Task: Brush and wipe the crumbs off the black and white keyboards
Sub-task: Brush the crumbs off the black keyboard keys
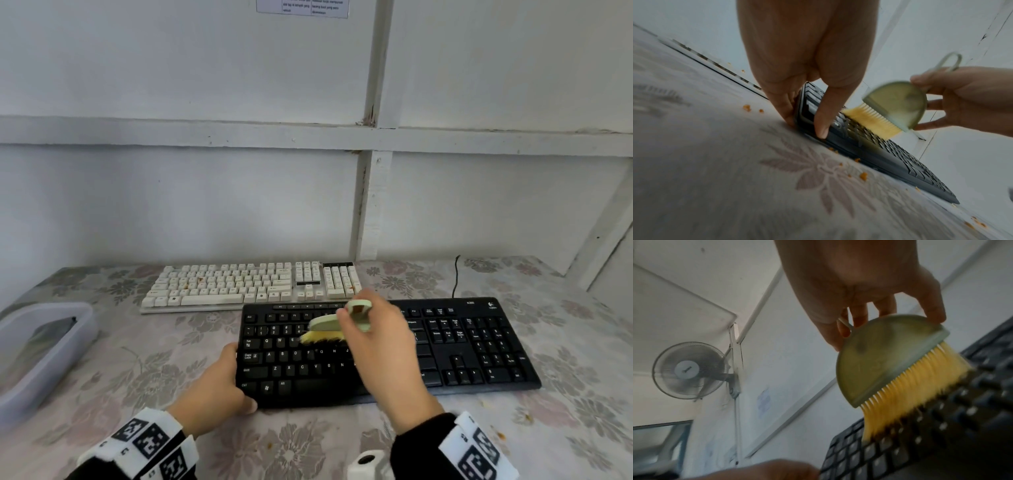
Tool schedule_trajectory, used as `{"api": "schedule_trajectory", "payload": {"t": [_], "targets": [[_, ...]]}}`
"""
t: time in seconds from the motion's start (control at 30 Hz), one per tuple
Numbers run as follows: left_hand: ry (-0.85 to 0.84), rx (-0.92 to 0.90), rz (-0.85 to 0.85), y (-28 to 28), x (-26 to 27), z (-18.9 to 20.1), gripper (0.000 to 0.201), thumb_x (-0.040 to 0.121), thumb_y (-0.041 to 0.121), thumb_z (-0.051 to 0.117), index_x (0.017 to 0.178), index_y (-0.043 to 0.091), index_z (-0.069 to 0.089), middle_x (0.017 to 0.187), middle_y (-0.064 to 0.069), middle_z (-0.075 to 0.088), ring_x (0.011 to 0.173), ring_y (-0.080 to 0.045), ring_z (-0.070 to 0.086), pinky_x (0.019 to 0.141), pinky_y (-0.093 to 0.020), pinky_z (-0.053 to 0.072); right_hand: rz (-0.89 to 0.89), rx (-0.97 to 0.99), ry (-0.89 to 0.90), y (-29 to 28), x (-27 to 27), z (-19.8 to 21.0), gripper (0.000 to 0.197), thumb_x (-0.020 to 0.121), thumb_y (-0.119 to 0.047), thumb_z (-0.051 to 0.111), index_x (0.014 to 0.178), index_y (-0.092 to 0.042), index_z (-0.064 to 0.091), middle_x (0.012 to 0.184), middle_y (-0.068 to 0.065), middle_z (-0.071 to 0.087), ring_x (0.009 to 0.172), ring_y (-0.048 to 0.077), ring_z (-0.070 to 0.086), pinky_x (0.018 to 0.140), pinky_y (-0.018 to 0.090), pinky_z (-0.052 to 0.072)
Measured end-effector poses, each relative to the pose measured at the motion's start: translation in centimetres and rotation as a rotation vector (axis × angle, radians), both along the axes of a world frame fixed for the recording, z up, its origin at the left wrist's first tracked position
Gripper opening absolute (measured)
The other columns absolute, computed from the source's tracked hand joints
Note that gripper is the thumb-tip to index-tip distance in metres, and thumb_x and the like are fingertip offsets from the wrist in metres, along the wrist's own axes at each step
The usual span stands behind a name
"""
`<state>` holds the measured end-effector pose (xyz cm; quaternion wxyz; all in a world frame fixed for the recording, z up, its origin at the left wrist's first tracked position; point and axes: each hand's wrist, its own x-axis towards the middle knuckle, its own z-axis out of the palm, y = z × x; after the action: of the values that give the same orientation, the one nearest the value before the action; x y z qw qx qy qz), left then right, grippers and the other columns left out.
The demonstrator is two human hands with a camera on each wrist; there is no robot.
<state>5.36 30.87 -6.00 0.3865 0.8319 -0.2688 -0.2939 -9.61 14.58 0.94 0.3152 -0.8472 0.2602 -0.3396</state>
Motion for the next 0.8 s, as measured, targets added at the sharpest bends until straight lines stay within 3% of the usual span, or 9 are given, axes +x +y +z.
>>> {"api": "schedule_trajectory", "payload": {"t": [0.13, 0.23, 0.33, 0.43, 0.5, 0.57, 0.67, 0.77, 0.8], "targets": [[-0.005, -0.005, -0.005, -0.1, -0.1, 0.1, 0.082, 0.069, -0.006, 0.066, 0.133, 0.025, 0.026, 0.111, 0.004, 0.058, 0.103, -0.013, 0.056, 0.087, -0.031, 0.049, 0.096, 0.111, -0.138, -0.7, -1.0, 1.0, 0.019, 0.089, -0.027, 0.061, 0.073, -0.029, 0.051, 0.076, -0.009, 0.060, 0.079, 0.012, 0.053, 0.070, 0.028, 0.043], [0.009, -0.013, 0.004, 0.0, -0.1, 0.1, 0.085, 0.066, -0.007, 0.066, 0.134, 0.024, 0.026, 0.111, 0.003, 0.059, 0.103, -0.016, 0.057, 0.089, -0.035, 0.049, 0.156, 0.155, -0.088, -0.9, -1.6, 0.1, 0.015, 0.089, -0.027, 0.061, 0.076, -0.029, 0.054, 0.079, -0.009, 0.059, 0.080, 0.008, 0.052, 0.064, 0.019, 0.036], [0.015, -0.013, 0.003, 0.0, -0.1, 0.1, 0.085, 0.065, -0.005, 0.066, 0.134, 0.023, 0.026, 0.112, 0.003, 0.058, 0.104, -0.016, 0.057, 0.089, -0.035, 0.049, 0.049, 0.083, -0.046, -2.6, -2.4, -1.0, 0.021, 0.088, -0.028, 0.061, 0.072, -0.037, 0.050, 0.075, -0.013, 0.056, 0.077, 0.007, 0.051, 0.067, 0.026, 0.040], [0.011, -0.008, 0.006, -0.1, -0.2, 0.1, 0.083, 0.068, -0.007, 0.066, 0.133, 0.024, 0.026, 0.112, 0.005, 0.058, 0.103, -0.014, 0.057, 0.089, -0.034, 0.049, -0.044, -0.012, -0.075, -3.1, -2.9, -0.8, 0.024, 0.087, -0.024, 0.063, 0.072, -0.037, 0.049, 0.076, -0.018, 0.056, 0.086, 0.012, 0.052, 0.078, 0.036, 0.045], [0.012, -0.010, 0.008, -0.1, -0.3, 0.3, 0.083, 0.069, -0.008, 0.066, 0.133, 0.025, 0.025, 0.111, 0.004, 0.059, 0.102, -0.014, 0.057, 0.088, -0.034, 0.050, 0.057, 0.068, -0.129, -2.3, -2.9, -0.3, 0.021, 0.087, -0.025, 0.063, 0.073, -0.035, 0.053, 0.074, -0.016, 0.057, 0.080, 0.007, 0.051, 0.070, 0.020, 0.039], [0.016, -0.010, 0.008, 0.0, -0.4, 0.3, 0.083, 0.069, -0.009, 0.065, 0.134, 0.024, 0.025, 0.111, 0.004, 0.059, 0.102, -0.014, 0.057, 0.087, -0.032, 0.050, 0.138, 0.147, -0.138, -1.8, -2.8, -0.5, 0.017, 0.088, -0.027, 0.063, 0.074, -0.033, 0.055, 0.076, -0.012, 0.058, 0.071, 0.005, 0.048, 0.060, 0.013, 0.035], [0.018, -0.010, 0.006, 0.0, -0.4, 0.4, 0.083, 0.069, -0.010, 0.064, 0.135, 0.023, 0.025, 0.112, 0.003, 0.058, 0.103, -0.015, 0.057, 0.086, -0.032, 0.049, 0.048, 0.110, -0.104, -3.0, -3.1, -1.5, 0.017, 0.088, -0.027, 0.062, 0.075, -0.034, 0.054, 0.077, -0.009, 0.056, 0.071, 0.013, 0.047, 0.060, 0.018, 0.035], [0.023, -0.005, 0.012, -0.1, -0.3, 0.4, 0.082, 0.069, -0.009, 0.065, 0.133, 0.024, 0.025, 0.111, 0.003, 0.058, 0.103, -0.015, 0.056, 0.087, -0.033, 0.049, -0.076, 0.006, -0.122, -4.0, -3.7, -1.3, 0.015, 0.087, -0.021, 0.064, 0.076, -0.028, 0.057, 0.078, -0.015, 0.056, 0.084, 0.017, 0.052, 0.074, 0.036, 0.044], [0.021, -0.003, 0.012, -0.1, -0.4, 0.4, 0.081, 0.070, -0.009, 0.065, 0.132, 0.025, 0.026, 0.111, 0.003, 0.058, 0.103, -0.015, 0.056, 0.086, -0.032, 0.049, -0.056, 0.027, -0.143, -4.0, -3.8, -1.1, 0.014, 0.086, -0.020, 0.064, 0.076, -0.027, 0.057, 0.079, -0.013, 0.057, 0.084, 0.016, 0.052, 0.074, 0.033, 0.044]]}}
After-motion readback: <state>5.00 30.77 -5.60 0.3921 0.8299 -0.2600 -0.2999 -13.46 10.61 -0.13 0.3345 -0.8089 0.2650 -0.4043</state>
